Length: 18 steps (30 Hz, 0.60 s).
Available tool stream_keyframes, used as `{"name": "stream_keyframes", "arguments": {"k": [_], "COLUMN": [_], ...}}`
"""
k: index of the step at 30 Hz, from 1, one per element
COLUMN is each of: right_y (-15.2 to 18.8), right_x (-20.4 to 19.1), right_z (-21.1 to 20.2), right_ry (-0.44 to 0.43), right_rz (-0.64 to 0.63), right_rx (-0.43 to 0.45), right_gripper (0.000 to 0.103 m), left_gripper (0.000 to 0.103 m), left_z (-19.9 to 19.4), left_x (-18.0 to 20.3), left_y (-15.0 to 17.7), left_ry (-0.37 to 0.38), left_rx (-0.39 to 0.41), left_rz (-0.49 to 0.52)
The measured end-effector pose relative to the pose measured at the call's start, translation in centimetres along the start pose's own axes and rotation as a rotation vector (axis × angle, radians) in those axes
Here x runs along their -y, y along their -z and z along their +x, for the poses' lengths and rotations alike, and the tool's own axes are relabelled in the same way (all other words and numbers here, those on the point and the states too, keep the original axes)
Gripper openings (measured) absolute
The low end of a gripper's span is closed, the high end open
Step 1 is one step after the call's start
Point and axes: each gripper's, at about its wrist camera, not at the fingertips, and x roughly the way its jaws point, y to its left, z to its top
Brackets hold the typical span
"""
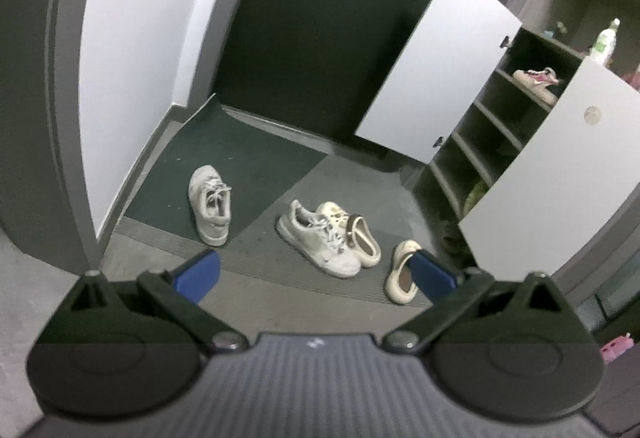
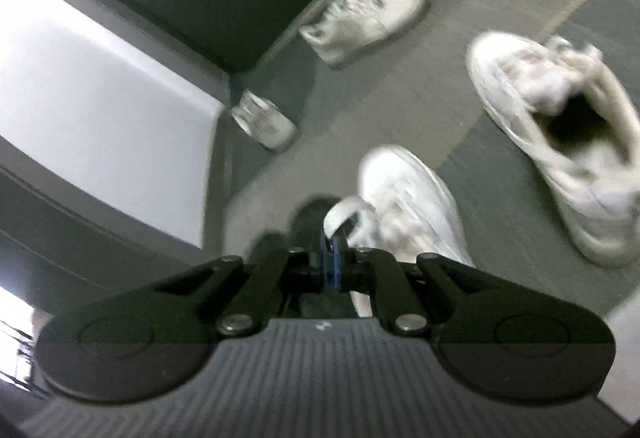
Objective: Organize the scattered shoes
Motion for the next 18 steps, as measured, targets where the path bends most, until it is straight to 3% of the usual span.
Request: {"name": "stream_keyframes", "arguments": {"k": [5, 8, 10, 18], "right_y": [2.3, 2.5, 2.1, 0.0], "right_x": [1.9, 2.0, 1.2, -4.0], "right_z": [1.6, 2.4, 2.8, -0.2], "right_ry": [0.071, 0.081, 0.085, 0.093], "right_rz": [0.065, 0.078, 0.03, -0.112], "right_rx": [-0.084, -0.087, -0.089, -0.051], "right_gripper": [0.006, 0.001, 0.007, 0.008], "left_gripper": [0.103, 0.103, 0.103, 0.103], "left_z": [-0.4, -0.7, -0.9, -1.4], "left_x": [0.2, -0.4, -1.1, -3.6], "left_y": [0.8, 1.0, 0.8, 0.0], "left_ry": [0.0, -0.017, -0.042, -0.15], "left_rx": [-0.004, -0.002, 0.007, 0.04], "left_rz": [0.014, 0.011, 0.017, 0.035]}}
